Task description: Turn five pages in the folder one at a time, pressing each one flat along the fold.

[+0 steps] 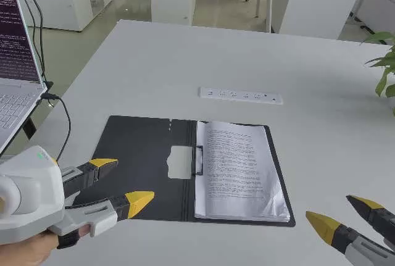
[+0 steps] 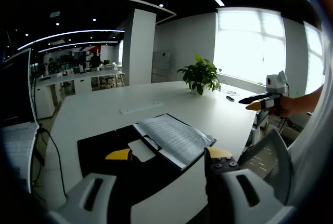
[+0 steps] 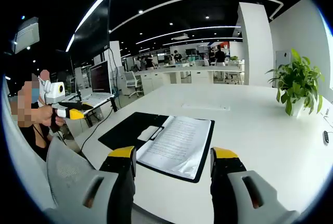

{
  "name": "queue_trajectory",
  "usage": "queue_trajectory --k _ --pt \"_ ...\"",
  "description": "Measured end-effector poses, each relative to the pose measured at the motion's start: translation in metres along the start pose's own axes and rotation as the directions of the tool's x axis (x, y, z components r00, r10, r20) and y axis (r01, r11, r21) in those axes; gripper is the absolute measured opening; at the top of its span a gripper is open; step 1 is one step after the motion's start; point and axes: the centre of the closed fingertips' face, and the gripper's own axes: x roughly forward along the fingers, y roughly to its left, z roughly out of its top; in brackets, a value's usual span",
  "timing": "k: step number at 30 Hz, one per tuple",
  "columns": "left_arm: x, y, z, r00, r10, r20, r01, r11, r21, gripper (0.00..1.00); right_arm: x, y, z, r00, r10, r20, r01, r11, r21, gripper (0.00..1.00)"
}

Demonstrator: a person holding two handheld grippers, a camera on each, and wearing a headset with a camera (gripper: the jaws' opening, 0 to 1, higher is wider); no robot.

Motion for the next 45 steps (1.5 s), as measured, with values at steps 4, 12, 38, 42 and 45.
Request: queue_trajectory --k 4,12,38,42,45 --pt "0.0 0.001 0.0 1.0 0.0 -0.001 0.0 1.0 -0.004 0.54 0.0 0.001 0.0 1.0 0.002 0.001 -0.002 1.0 -0.001 0.57" --pt "0.0 -0.001 -0.001 1.0 -0.005 -0.003 0.005 1.0 -0.001 0.54 -0.002 0.0 -0.002 1.0 -0.004 -0.002 0.004 1.0 0.004 0.57" --pt "0.011 -0.011 -0.005 0.9991 -0.036 -0.021 0.036 0.999 0.012 0.54 -0.007 -0.002 -0.006 0.9999 -0.013 -0.002 0.013 1.0 0.012 0.57" --pt "0.014 -0.013 -0.005 0.999 -0.04 -0.022 0.04 0.999 0.011 0.54 -0.007 -0.002 -0.007 0.9999 -0.013 -0.004 0.013 1.0 0.014 0.57" --pt "0.017 -0.014 -0.006 0.9988 -0.043 -0.026 0.043 0.999 0.009 0.54 -0.007 -0.002 -0.008 0.9999 -0.013 -0.007 0.013 1.0 0.011 0.57"
